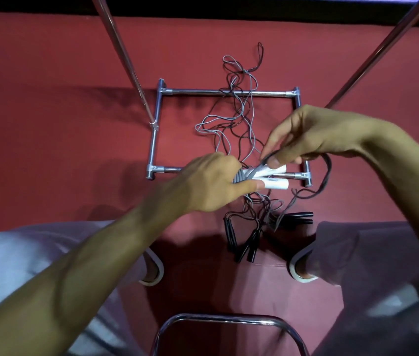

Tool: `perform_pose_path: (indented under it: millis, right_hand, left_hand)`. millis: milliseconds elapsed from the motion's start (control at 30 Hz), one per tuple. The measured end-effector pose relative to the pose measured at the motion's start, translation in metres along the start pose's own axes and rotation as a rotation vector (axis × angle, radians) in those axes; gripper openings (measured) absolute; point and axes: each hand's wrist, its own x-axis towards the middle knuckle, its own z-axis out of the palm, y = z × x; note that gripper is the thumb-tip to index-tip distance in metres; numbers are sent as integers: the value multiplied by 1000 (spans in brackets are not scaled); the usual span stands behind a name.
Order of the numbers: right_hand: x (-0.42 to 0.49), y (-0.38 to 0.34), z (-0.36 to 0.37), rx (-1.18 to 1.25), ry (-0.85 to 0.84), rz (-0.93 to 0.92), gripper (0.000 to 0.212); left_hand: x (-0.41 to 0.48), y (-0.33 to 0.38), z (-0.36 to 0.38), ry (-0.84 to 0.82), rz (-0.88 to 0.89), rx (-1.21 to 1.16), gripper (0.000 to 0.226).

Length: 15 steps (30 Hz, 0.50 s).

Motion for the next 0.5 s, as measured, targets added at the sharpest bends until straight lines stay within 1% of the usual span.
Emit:
perform_pose_path:
  millis: [100,200,233,300,367,400,467,500]
  right_hand:
    - [4,6,5,-49,104,-164,18]
    - [6,12,2,-65,157,-236,27]
    - [6,15,2,-59,162,-266,25]
    - [8,18,2,-35,164,-313,19]
    - [9,22,1,14,156,-347,17]
    - [11,24,0,41,135,-348,20]
    - [17,27,-2,90,87,-320,34]
    - [19,28,-1,107,57,-310,35]
  left_hand:
    - [-1,2,3,-58,12,-81,65]
    - [0,-3,0,-51,75,-198,67]
    - [1,-4,-2,-38,99,-238,67]
    - [3,-6,-6,4,143,-267,67]
    - [4,-4,-9,52,183,-267,63]
    - [3,-2,-10,77,210,-272,61]
    - [0,1,-12,135,279,-292,55]
    - [-2,2,-14,171,305,-298,53]
